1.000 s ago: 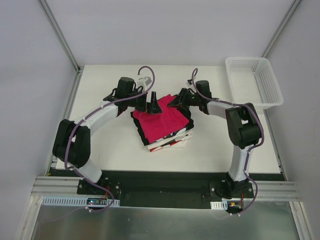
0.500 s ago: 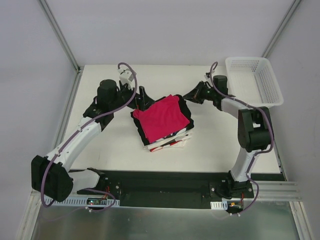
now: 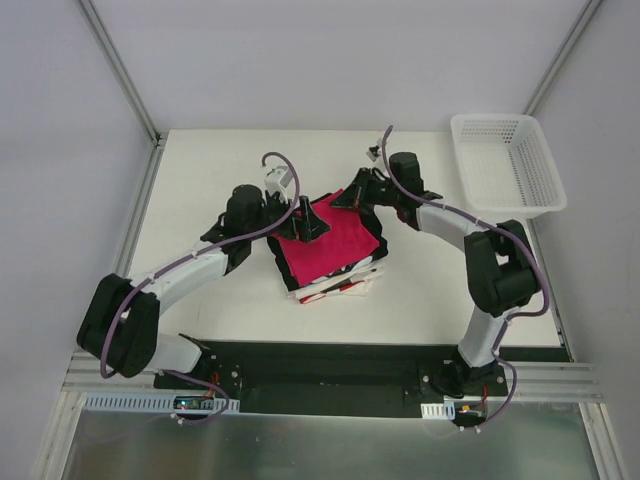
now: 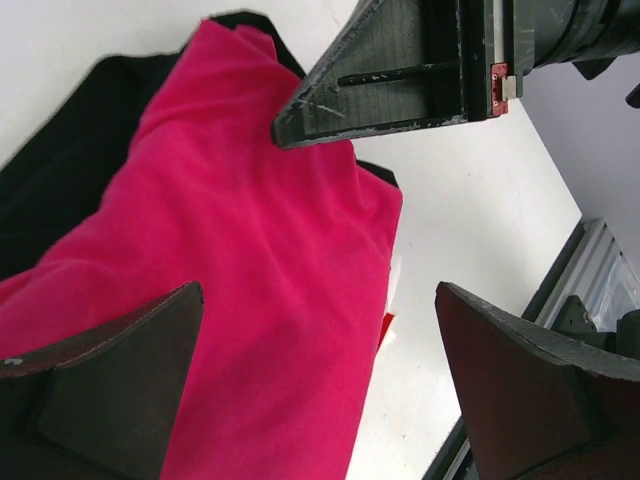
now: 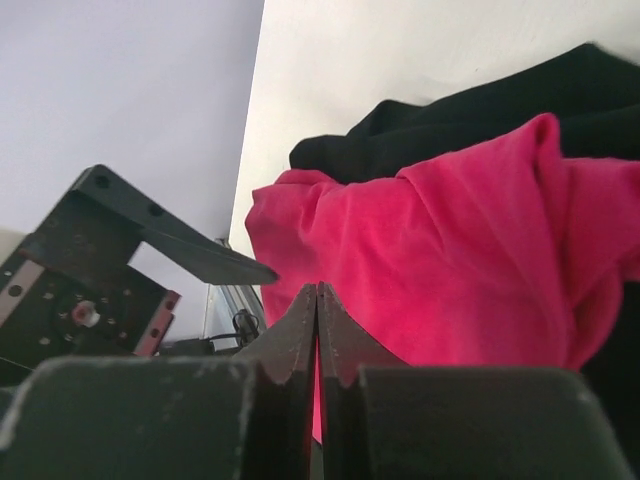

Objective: Fold and stack the t-shirts
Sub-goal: Smooth out wrinkles on the folded tshirt

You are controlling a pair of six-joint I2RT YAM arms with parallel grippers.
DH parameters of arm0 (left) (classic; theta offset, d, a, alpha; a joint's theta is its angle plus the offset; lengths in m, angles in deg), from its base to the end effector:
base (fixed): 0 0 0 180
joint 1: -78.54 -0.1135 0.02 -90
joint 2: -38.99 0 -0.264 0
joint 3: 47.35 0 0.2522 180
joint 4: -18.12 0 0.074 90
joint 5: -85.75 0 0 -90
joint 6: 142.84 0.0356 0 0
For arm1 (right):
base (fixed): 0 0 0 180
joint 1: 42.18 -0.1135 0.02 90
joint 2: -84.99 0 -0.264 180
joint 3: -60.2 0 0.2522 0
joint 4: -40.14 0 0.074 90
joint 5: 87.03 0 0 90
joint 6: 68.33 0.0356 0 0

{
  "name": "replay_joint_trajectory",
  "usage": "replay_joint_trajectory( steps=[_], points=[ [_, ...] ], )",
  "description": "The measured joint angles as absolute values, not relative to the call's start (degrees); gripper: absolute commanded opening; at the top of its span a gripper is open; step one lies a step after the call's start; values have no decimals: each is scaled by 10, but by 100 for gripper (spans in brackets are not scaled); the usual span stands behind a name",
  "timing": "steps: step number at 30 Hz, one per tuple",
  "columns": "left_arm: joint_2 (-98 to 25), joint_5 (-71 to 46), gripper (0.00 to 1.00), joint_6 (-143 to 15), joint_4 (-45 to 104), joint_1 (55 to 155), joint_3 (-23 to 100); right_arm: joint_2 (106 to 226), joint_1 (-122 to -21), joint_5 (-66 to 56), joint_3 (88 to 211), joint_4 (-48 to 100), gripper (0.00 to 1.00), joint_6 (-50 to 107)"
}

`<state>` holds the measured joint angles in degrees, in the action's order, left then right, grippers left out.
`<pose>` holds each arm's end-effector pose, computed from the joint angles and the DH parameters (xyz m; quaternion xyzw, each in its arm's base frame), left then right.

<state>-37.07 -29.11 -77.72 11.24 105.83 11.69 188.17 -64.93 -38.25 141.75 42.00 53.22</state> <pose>0.2617 -0.1519 0.2772 0.1539 0.7458 -0.4239 0.4904 0.3685 0.1800 0.2435 -0.1431 0.7789 0.5019 0.3477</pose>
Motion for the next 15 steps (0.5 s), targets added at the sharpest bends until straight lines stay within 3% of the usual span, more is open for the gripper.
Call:
replay_joint_trajectory(
  steps=[15],
  points=[
    [-415,-256,99,-821,-24,1071,-6,2036,-641,-425,1391,550,1,592]
  ],
)
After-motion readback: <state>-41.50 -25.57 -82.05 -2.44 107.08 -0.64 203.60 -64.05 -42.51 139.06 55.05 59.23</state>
